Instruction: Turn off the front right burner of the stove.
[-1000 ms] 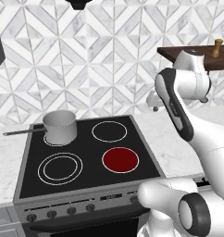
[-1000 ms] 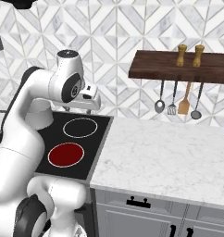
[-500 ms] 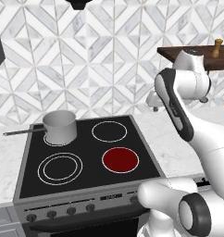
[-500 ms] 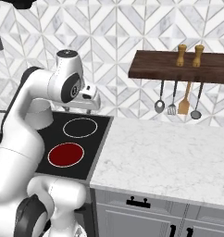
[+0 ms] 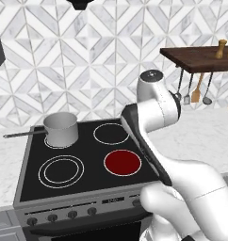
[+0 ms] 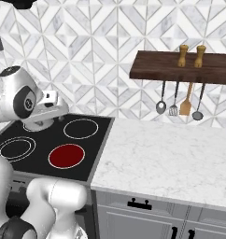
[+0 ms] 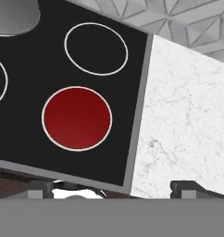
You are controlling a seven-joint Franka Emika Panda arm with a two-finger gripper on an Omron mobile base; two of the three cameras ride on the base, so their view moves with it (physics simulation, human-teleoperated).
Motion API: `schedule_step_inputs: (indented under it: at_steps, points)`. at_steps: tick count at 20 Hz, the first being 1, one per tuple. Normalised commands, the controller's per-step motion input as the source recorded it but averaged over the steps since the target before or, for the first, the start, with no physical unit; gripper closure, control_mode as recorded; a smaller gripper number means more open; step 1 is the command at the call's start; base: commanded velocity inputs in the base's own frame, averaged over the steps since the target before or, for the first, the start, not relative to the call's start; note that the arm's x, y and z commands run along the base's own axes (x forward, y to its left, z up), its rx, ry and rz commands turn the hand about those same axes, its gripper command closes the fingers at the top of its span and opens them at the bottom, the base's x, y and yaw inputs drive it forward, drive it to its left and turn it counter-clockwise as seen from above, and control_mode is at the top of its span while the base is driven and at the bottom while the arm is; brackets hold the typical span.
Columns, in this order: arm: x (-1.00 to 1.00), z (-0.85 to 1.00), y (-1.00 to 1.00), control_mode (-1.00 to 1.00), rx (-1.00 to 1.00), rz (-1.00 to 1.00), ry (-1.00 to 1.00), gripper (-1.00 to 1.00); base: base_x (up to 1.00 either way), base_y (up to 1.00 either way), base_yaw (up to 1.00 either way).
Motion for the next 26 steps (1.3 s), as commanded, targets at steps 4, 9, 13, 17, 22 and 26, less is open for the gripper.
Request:
schedule_step_inputs:
  at_steps: [4,9,13,17,22,26]
  points:
    - [-0.34,-0.61,1.00,-1.00,-0.15,0.15,0.00,-1.00,0.00,0.00,0.00]
    - [-0.31,-0.80,1.00,-1.00,-0.12,0.12,0.00,-1.00,0.00,0.00,0.00]
    - [-0.33,-0.98,1.00,-1.00,-0.11,0.10,0.00,-1.00,0.00,0.00,0.00]
    - [-0.34,-1.00,1.00,-1.00,-0.12,0.09,0.00,-1.00,0.00,0.00,0.00]
    - [-0.35,-1.00,1.00,-1.00,-0.12,0.11,0.00,-1.00,0.00,0.00,0.00]
    - [-0.07,-0.63,0.54,-1.00,-0.02,0.08,-0.03,-1.00,0.00,0.00,0.00]
